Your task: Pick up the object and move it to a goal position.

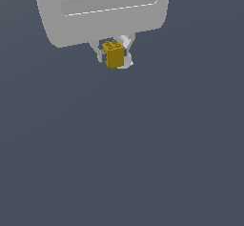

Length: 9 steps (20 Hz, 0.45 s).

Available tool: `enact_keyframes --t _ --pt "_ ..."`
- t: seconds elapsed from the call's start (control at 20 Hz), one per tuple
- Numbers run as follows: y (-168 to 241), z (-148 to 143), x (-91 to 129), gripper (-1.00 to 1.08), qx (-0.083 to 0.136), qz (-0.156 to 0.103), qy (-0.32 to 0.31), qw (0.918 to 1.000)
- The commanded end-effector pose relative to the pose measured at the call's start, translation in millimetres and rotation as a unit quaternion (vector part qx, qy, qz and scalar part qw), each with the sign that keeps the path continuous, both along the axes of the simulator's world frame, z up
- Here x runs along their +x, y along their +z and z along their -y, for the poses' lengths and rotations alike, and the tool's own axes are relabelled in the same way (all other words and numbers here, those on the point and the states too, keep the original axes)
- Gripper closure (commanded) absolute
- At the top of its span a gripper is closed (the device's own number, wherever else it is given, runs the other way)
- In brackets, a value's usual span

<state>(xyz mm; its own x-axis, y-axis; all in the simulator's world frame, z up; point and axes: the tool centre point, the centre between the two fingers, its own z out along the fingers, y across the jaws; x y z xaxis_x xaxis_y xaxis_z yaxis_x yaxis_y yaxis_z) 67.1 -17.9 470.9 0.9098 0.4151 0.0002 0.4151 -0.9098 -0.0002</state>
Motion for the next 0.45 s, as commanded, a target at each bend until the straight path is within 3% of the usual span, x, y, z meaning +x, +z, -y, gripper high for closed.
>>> enact_keyframes --t 0.0,0.4 --pt "5.2 0.3 0.8 1.08 0.000 0.000 0.000 1.0000" --pt "10.8 0.7 2.0 1.08 0.000 0.000 0.000 1.0000"
